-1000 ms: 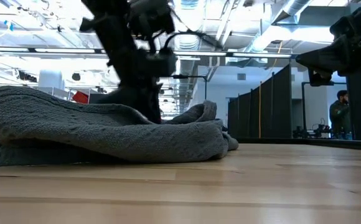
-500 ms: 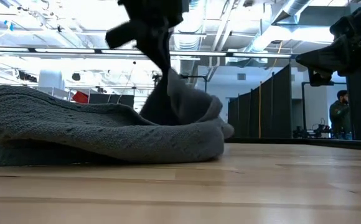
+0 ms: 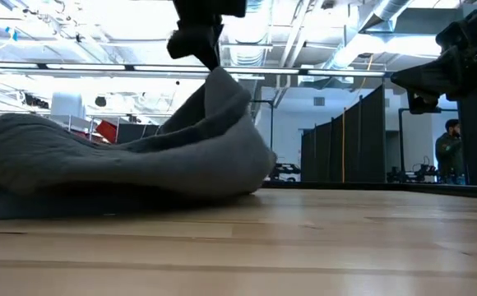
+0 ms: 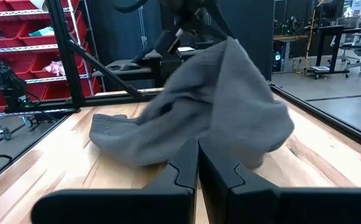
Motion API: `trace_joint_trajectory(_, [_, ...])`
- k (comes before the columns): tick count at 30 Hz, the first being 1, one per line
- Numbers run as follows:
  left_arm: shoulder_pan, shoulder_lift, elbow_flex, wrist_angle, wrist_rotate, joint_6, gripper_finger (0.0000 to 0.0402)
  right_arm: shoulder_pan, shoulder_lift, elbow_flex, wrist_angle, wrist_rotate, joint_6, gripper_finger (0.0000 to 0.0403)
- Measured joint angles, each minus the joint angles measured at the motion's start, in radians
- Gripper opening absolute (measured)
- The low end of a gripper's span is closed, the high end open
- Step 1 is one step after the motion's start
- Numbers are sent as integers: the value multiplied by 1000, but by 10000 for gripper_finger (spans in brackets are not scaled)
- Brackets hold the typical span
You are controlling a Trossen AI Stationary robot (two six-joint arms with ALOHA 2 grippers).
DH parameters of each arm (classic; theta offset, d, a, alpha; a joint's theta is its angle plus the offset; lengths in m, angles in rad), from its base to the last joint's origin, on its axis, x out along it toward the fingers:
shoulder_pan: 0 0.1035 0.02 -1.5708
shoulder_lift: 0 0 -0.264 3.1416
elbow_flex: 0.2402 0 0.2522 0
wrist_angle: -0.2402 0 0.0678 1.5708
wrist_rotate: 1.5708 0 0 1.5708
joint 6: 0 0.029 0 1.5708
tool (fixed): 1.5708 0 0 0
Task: Roll towel
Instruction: Roll the gray towel
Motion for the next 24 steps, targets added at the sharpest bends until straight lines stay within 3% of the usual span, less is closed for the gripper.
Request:
trace_joint_trajectory(6, [26, 0, 0, 52, 33, 23, 15, 0, 0, 0, 0, 0, -17, 0])
trace_joint_trajectory(11, [-10, 0, 0, 61, 267, 60, 15, -15, 0, 0, 1, 0, -410, 0])
trace_joint_trajectory(14, [-43, 0, 0, 31, 273, 34, 15, -20, -1, 0, 1, 0, -477, 0])
trace_joint_trajectory(24, [-46, -15, -14, 51, 272, 5, 15, -55, 0, 0, 1, 1, -462, 0])
